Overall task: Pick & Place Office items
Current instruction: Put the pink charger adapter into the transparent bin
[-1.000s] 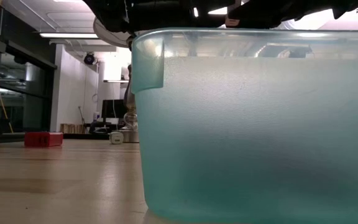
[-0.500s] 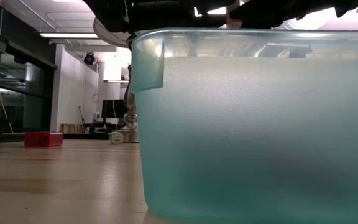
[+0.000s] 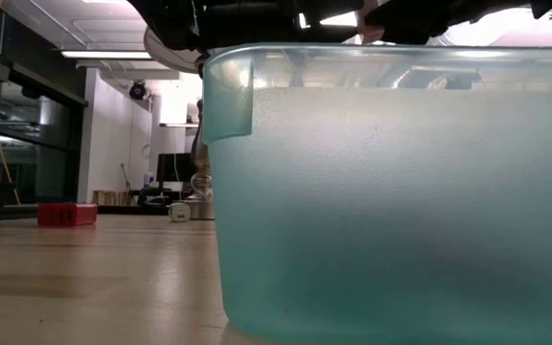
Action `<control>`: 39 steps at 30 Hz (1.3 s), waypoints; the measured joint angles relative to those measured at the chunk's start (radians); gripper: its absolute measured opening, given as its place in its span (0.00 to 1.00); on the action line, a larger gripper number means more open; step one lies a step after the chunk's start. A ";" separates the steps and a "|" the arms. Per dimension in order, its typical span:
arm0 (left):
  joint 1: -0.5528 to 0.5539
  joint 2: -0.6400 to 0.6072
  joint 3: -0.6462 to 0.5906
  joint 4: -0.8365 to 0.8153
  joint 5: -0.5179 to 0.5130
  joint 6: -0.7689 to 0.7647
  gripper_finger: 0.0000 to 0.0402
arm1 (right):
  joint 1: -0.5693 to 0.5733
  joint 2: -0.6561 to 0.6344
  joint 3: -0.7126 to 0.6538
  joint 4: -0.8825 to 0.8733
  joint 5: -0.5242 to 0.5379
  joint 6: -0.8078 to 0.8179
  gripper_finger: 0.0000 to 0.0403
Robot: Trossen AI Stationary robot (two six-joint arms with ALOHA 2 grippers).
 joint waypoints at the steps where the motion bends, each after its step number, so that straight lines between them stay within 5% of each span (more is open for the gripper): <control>1: 0.000 0.000 0.000 -0.002 0.000 0.000 0.69 | 0.002 -0.007 0.000 -0.008 0.000 0.000 0.45; 7: 0.000 0.000 0.000 -0.001 0.000 0.000 0.69 | 0.032 -0.057 0.000 -0.017 0.006 0.002 0.45; 15: 0.000 0.000 0.000 -0.005 0.000 0.000 0.69 | 0.028 -0.106 0.000 -0.048 0.165 -0.007 0.45; 24: -0.002 0.000 0.000 -0.009 0.001 -0.015 0.69 | -0.142 -0.076 -0.001 -0.080 0.335 -0.006 0.46; 30: -0.002 0.000 0.000 -0.009 0.002 -0.016 0.69 | -0.336 -0.013 -0.001 -0.107 0.315 0.001 0.46; 39: -0.002 0.000 0.000 -0.009 0.002 -0.018 0.69 | -0.626 0.141 -0.001 -0.169 0.115 0.136 0.47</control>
